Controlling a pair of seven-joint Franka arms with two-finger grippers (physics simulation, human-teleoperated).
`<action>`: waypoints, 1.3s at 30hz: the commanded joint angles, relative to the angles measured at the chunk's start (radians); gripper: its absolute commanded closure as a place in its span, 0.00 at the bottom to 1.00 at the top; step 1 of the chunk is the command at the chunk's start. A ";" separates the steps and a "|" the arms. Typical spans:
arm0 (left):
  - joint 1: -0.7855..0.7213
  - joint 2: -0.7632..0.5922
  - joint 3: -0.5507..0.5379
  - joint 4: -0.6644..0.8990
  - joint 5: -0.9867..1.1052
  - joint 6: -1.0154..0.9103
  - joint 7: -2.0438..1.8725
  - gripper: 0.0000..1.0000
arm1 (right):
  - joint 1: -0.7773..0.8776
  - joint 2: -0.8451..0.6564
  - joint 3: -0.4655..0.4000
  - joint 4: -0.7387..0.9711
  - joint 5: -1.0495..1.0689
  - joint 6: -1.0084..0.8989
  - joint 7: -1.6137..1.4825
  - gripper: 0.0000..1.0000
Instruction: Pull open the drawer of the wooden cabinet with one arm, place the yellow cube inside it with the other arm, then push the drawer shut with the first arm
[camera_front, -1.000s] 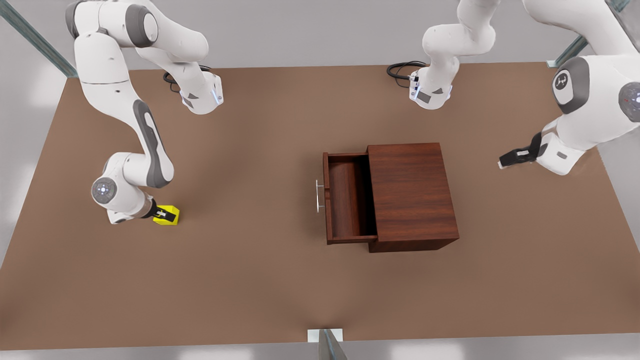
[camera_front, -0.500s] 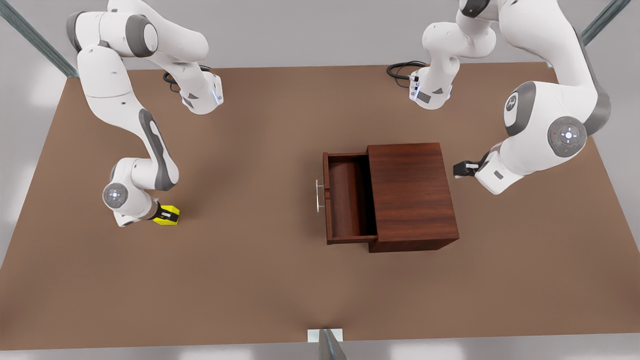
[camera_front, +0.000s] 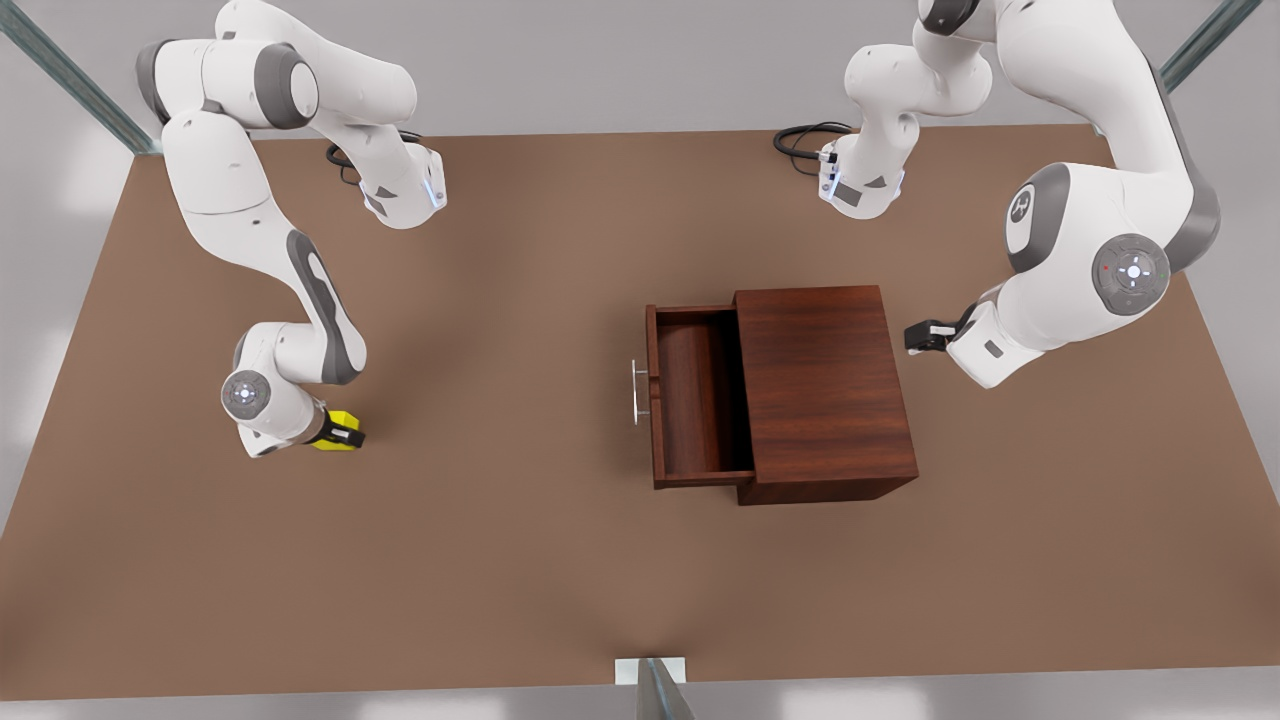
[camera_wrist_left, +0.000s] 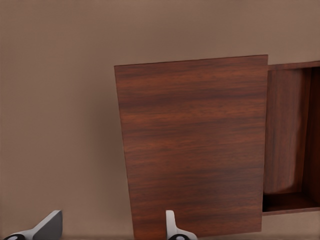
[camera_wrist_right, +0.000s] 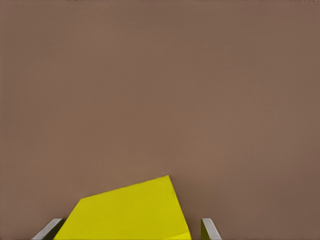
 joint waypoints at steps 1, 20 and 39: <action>-0.001 -0.001 0.000 0.000 0.001 -0.001 0.007 0.00 | -0.002 0.000 0.000 0.001 0.001 0.018 0.001 0.00; -0.021 -0.001 0.000 -0.006 0.003 -0.001 -0.027 0.00 | -0.086 -0.008 0.087 0.001 0.003 0.011 -0.001 0.34; -0.024 -0.001 0.000 -0.007 0.003 -0.004 -0.039 0.00 | -0.076 -0.099 0.305 0.343 0.017 -0.552 0.361 0.36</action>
